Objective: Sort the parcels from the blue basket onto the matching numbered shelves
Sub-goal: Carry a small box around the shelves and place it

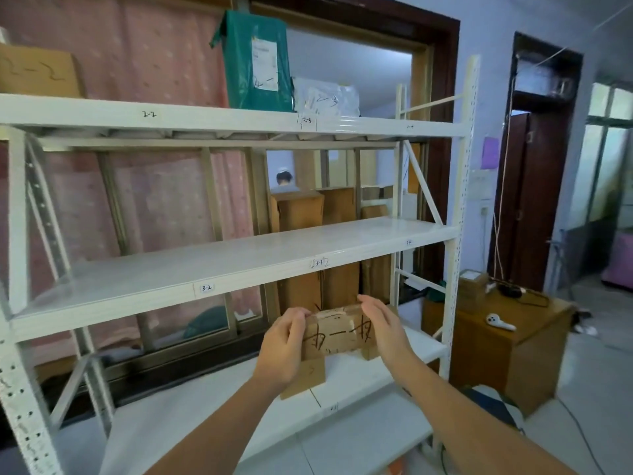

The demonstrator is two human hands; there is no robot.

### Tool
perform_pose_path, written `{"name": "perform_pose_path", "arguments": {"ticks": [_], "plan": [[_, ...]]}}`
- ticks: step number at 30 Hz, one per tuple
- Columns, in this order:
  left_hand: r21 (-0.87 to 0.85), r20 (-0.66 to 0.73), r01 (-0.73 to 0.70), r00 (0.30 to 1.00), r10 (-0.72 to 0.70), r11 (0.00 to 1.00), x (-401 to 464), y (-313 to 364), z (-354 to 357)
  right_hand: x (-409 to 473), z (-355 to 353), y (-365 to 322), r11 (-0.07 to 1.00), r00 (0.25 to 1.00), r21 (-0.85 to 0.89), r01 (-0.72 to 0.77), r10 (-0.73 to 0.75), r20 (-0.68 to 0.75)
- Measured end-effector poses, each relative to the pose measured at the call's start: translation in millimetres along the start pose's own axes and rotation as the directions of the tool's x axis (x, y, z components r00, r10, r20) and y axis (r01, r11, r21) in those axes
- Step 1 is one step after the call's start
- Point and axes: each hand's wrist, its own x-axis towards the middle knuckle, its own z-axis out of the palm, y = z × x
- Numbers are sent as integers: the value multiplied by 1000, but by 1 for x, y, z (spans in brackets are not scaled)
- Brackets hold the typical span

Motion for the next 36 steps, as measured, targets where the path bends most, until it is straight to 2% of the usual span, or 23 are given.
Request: {"name": "perform_pose_path", "arguments": {"ticks": [4, 10, 12, 15, 19, 22, 27, 29, 32, 36], "plan": [[182, -83, -179, 977, 196, 967, 5, 0, 18, 17, -12, 10, 993, 993, 18, -112, 112, 26], [206, -116, -256, 952, 284, 944, 16, -7, 42, 33, -26, 26, 956, 979, 209, -205, 201, 38], [184, -123, -233, 958, 258, 955, 19, -10, 49, 35, -30, 29, 929, 968, 273, -250, 244, 54], [52, -108, -137, 984, 142, 989, 23, -17, 60, 38, -34, 35, 914, 954, 277, -298, 291, 65], [-124, -19, 32, 999, -34, 992, 36, -20, 77, 49, -41, 51, 932, 966, 257, -257, 256, 39], [-361, 143, 235, 970, -195, 903, 49, -16, 87, 62, -46, 63, 936, 965, 240, -258, 260, 22], [-412, 351, 405, 897, -268, 816, 91, -45, 97, 94, -57, 86, 935, 958, 215, -281, 287, 7], [-390, 403, 414, 880, -252, 823, 108, -58, 102, 108, -60, 97, 920, 945, 234, -314, 326, -14], [-349, 419, 354, 887, -193, 867, 135, -76, 113, 129, -66, 110, 910, 933, 228, -347, 360, -18], [-252, 457, 269, 880, -131, 930, 171, -96, 132, 148, -77, 120, 946, 948, 75, -314, 317, -36]]}}
